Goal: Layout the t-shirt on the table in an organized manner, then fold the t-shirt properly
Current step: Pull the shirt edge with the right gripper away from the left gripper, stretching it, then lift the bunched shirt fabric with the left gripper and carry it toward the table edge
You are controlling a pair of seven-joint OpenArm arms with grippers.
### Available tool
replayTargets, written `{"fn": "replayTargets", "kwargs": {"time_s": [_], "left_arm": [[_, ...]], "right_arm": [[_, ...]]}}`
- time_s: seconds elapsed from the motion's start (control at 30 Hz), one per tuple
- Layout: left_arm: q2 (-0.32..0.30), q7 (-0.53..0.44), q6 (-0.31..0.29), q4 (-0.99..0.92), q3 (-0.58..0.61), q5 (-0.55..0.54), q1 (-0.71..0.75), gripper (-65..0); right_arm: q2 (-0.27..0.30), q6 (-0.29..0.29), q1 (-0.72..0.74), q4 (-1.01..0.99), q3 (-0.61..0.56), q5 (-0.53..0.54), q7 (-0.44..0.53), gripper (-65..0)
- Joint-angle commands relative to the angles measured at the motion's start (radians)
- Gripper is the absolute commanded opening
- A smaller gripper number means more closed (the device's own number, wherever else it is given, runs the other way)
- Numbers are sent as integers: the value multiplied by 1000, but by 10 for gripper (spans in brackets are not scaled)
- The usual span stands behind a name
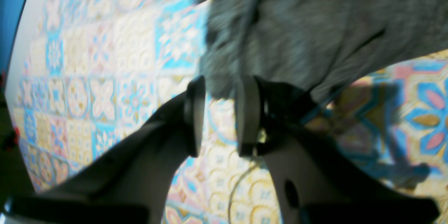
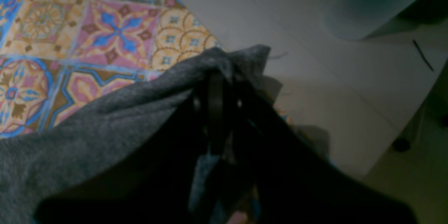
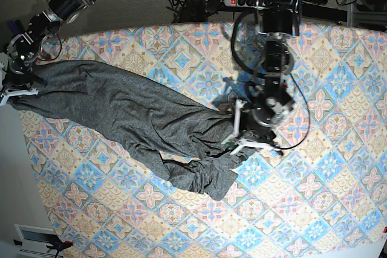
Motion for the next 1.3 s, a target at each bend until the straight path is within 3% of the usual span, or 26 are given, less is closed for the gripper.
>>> {"fn": "replayTargets", "kwargs": {"time_s": [0.0,0.23,0.53,0.67,0.9,1.27], "left_arm": [[16,-14,10,5,3,30,-49,-506],[91,-14,10,-128,1,161,-156,-479],[114,-15,10,-134,6,156,-184,-255],[114,-15,10,-176,26,152,-214,-196],[114,-98,10,-400,50,152,-282,-202],[114,-227,10,-546,45,152,-333,-202]], "right_arm": [[18,1,2,18,-12,4,23,-650],[18,1,-21,18,-36,4,23,-650],[18,1,-23,18,-36,4,21,-650],[18,1,-23,18,-36,4,21,-650],[18,1,-23,18,-36,4,21,-650],[18,1,-41,18,-33,4,24,-650]]}}
